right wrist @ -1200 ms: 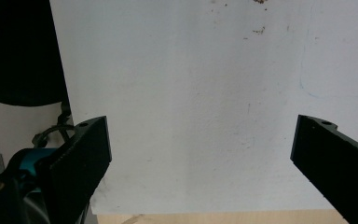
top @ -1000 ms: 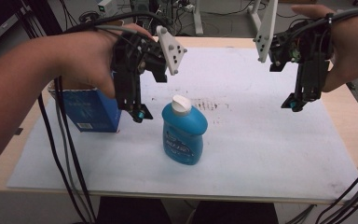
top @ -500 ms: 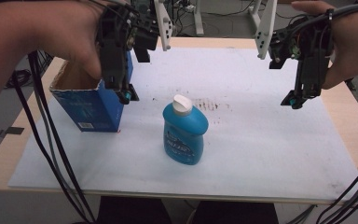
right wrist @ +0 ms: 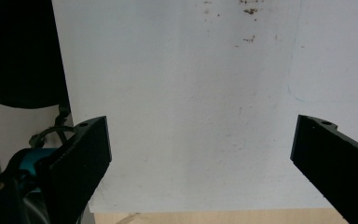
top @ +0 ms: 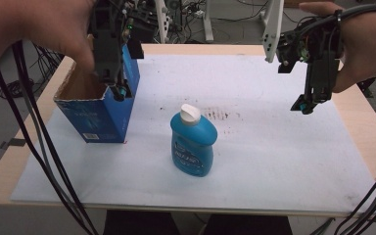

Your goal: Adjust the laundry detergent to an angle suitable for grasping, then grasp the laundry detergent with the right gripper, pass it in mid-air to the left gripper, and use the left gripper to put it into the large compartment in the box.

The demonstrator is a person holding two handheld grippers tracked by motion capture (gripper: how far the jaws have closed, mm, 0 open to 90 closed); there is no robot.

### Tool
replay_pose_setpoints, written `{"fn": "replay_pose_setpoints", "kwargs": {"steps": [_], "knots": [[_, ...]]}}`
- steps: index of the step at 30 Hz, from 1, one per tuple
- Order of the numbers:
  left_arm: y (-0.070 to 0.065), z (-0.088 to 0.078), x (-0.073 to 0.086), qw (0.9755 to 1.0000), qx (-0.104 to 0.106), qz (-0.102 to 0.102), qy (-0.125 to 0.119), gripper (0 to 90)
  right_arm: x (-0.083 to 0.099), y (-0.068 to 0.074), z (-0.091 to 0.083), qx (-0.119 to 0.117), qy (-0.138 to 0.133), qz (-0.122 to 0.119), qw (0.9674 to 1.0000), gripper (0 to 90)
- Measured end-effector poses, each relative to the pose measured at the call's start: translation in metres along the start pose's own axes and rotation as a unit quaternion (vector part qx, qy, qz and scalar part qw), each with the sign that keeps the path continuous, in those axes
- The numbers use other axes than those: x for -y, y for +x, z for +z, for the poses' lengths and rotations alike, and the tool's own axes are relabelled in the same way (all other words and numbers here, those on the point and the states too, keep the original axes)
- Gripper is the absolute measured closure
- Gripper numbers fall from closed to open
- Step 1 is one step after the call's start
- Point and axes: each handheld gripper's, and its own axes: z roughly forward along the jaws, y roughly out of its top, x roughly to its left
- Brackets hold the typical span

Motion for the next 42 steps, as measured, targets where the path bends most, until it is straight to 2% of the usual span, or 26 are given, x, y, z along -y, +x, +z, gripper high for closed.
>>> {"fn": "replay_pose_setpoints", "kwargs": {"steps": [2, 7, 18, 21, 22, 24, 26, 30, 34, 42], "knots": [[-0.001, 0.002, -0.002, 1.0000, 0.003, 0.001, -0.004, 1.7, 0.001, -0.001, 0.001, -0.001, 0.000, -0.007, 1.0000, 4.1], [-0.001, 0.004, -0.010, 0.9999, 0.003, 0.009, -0.005, 1.7, 0.003, -0.001, -0.002, 0.000, -0.004, -0.005, 1.0000, 4.0], [0.006, 0.005, -0.016, 0.9999, 0.008, 0.003, -0.012, 1.7, 0.001, -0.004, -0.006, 0.000, -0.009, -0.001, 1.0000, 4.0], [0.009, 0.006, -0.016, 0.9999, 0.010, 0.003, -0.013, 1.7, -0.007, 0.000, -0.008, -0.007, -0.022, -0.015, 0.9996, 4.1], [0.009, 0.006, -0.016, 0.9999, 0.010, 0.003, -0.013, 1.7, -0.007, 0.000, -0.008, -0.007, -0.022, -0.015, 0.9996, 4.1], [0.011, 0.007, -0.016, 0.9999, 0.012, 0.002, -0.012, 1.7, -0.016, 0.004, -0.009, -0.006, -0.022, -0.030, 0.9993, 4.1], [0.011, 0.007, -0.016, 0.9998, 0.013, 0.001, -0.015, 1.7, -0.016, 0.003, -0.008, -0.007, -0.020, -0.030, 0.9993, 4.1], [0.011, 0.006, -0.015, 0.9998, 0.012, 0.002, -0.016, 1.7, -0.006, -0.006, -0.004, -0.002, -0.006, -0.012, 0.9999, 4.0], [0.009, 0.006, -0.014, 0.9999, 0.011, -0.001, -0.011, 1.7, 0.004, -0.009, -0.005, 0.001, -0.014, 0.002, 0.9999, 4.0], [0.005, 0.007, -0.015, 0.9999, 0.011, -0.003, -0.012, 1.7, 0.002, -0.004, -0.007, 0.002, -0.015, -0.003, 0.9999, 4.0]]}}
